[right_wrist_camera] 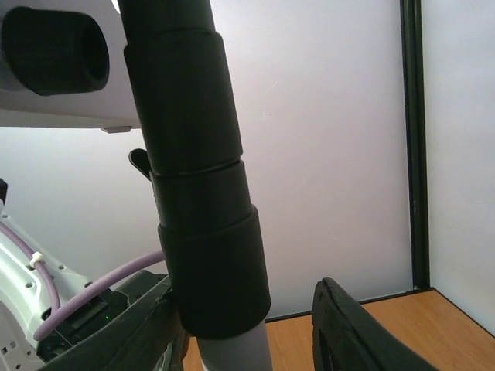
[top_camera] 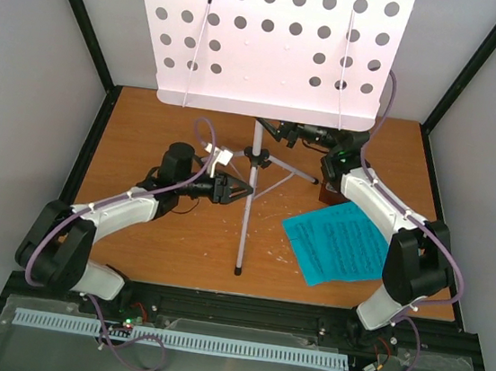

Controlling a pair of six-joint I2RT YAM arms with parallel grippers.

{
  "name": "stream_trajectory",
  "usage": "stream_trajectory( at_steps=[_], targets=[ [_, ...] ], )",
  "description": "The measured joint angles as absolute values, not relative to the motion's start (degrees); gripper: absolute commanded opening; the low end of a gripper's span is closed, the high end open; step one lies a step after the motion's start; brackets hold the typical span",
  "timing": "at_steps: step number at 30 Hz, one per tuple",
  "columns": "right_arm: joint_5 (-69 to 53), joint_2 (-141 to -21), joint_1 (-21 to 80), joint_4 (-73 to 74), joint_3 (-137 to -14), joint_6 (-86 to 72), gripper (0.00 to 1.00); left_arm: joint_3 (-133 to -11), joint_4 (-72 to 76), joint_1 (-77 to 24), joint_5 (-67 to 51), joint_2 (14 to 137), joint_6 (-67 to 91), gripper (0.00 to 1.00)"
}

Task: Pack up the instrument practice props

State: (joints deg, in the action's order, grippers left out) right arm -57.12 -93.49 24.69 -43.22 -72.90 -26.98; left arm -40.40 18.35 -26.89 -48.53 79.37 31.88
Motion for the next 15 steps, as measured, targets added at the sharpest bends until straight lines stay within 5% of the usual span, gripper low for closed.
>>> stream_trajectory(
  at_steps=[10,15],
  targets=[
    [-59.2,-94.3,24.8,-44.0,-75.5,-28.6,0.35,-42.5,18.4,-27.4,-48.7,82.3,29.6,0.47],
    [-59.9,-94.3,24.8,-43.4,-76.6,-28.3,0.29,-42.9,18.0,-28.4,-48.2,83.6,28.1,0.36]
  ],
)
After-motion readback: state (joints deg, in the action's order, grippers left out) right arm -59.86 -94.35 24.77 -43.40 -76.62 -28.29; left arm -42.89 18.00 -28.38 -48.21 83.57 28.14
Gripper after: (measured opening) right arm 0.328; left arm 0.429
